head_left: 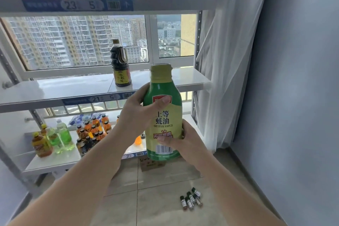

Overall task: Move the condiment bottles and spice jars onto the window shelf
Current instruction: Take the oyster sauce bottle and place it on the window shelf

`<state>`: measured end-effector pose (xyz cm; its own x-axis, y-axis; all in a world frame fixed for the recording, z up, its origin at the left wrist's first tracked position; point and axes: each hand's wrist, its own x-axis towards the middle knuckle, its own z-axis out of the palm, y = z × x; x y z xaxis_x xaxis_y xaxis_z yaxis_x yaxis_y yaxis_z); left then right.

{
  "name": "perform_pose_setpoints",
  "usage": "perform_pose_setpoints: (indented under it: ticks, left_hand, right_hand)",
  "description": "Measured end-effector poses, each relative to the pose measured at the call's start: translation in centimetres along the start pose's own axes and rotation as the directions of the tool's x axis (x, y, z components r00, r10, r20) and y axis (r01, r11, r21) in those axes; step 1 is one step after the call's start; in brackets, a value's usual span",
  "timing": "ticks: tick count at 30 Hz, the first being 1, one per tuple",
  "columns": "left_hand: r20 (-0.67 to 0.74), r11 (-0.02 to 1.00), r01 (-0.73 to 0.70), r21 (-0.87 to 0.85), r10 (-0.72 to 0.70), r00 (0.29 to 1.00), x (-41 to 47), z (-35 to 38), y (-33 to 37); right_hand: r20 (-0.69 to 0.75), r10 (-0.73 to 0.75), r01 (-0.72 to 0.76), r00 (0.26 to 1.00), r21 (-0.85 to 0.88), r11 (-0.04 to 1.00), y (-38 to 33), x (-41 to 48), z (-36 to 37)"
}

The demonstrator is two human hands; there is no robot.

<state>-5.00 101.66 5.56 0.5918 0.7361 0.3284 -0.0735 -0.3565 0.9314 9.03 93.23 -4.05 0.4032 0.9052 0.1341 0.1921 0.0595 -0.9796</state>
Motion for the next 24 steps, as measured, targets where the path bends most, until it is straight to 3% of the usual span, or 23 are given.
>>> perform_pose_setpoints:
  ticks: [11, 18, 24]
  left_hand:
    - [-0.052, 0.997, -0.060, 0.046, 0.063, 0.997, 16.8, -6.5, -6.4]
    - [-0.006, 0.992, -0.075, 0.101, 0.076, 0.997, 26.8, -10.4, -9.3]
    - [-0.066, 0.964, -0.098, 0.247, 0.118, 0.991, 34.2, -11.6, -12.4]
  right_hand:
    - [-0.009, 0.007, -0.008, 1.000, -0.039, 0.999, 1.3, 19.4, 2.7]
    - [-0.033, -0.032, 0.031, 0.999, -0.024, 0.999, 2.0, 30.1, 4.3]
    - [-0.044, -0.045, 0.042, 0.998, -0.052, 0.998, 3.4, 38.3, 3.8]
